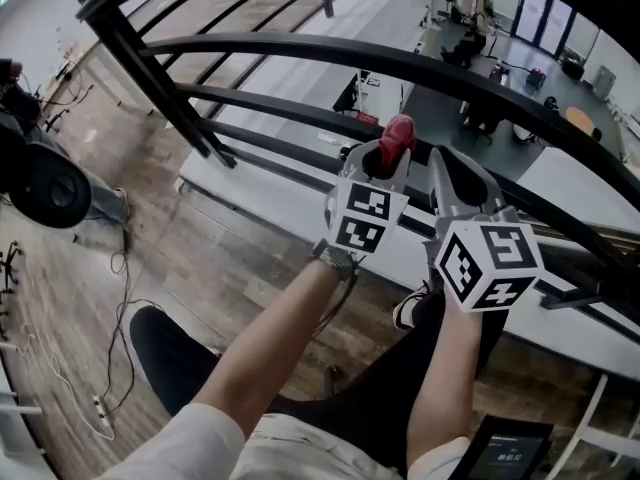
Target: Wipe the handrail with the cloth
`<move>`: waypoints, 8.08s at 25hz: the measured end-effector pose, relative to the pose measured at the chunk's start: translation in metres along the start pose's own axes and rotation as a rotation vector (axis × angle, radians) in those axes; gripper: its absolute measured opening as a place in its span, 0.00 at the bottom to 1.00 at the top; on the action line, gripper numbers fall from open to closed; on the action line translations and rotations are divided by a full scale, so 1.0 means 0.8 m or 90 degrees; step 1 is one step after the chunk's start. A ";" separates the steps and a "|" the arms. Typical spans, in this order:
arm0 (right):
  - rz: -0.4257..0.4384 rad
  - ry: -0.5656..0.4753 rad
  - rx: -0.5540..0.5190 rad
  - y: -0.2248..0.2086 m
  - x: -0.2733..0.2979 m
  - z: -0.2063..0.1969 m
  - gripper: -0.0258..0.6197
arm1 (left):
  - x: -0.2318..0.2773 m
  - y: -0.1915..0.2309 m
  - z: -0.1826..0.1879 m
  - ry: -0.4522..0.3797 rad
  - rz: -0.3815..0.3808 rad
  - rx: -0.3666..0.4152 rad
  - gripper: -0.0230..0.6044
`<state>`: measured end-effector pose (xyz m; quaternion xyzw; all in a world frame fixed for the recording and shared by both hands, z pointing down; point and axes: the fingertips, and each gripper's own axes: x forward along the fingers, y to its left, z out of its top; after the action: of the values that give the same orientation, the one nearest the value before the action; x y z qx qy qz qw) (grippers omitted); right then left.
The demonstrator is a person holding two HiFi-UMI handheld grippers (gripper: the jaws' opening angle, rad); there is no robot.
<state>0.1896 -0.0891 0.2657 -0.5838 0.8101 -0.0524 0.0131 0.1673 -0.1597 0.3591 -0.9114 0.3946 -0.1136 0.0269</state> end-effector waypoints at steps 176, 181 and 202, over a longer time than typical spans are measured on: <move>-0.085 0.067 -0.071 0.292 0.398 -0.082 0.04 | -0.171 0.696 -0.099 -0.114 0.150 0.027 0.14; -0.087 0.052 -0.072 0.289 0.399 -0.069 0.04 | -0.166 0.689 -0.102 -0.094 0.169 0.032 0.14; -0.073 0.059 -0.063 0.234 0.345 -0.057 0.04 | -0.147 0.591 -0.086 -0.090 0.117 0.028 0.14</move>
<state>-0.0787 -0.2891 0.3035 -0.6263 0.7765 -0.0397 -0.0564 -0.2635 -0.3962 0.3389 -0.8764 0.4708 -0.0550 0.0848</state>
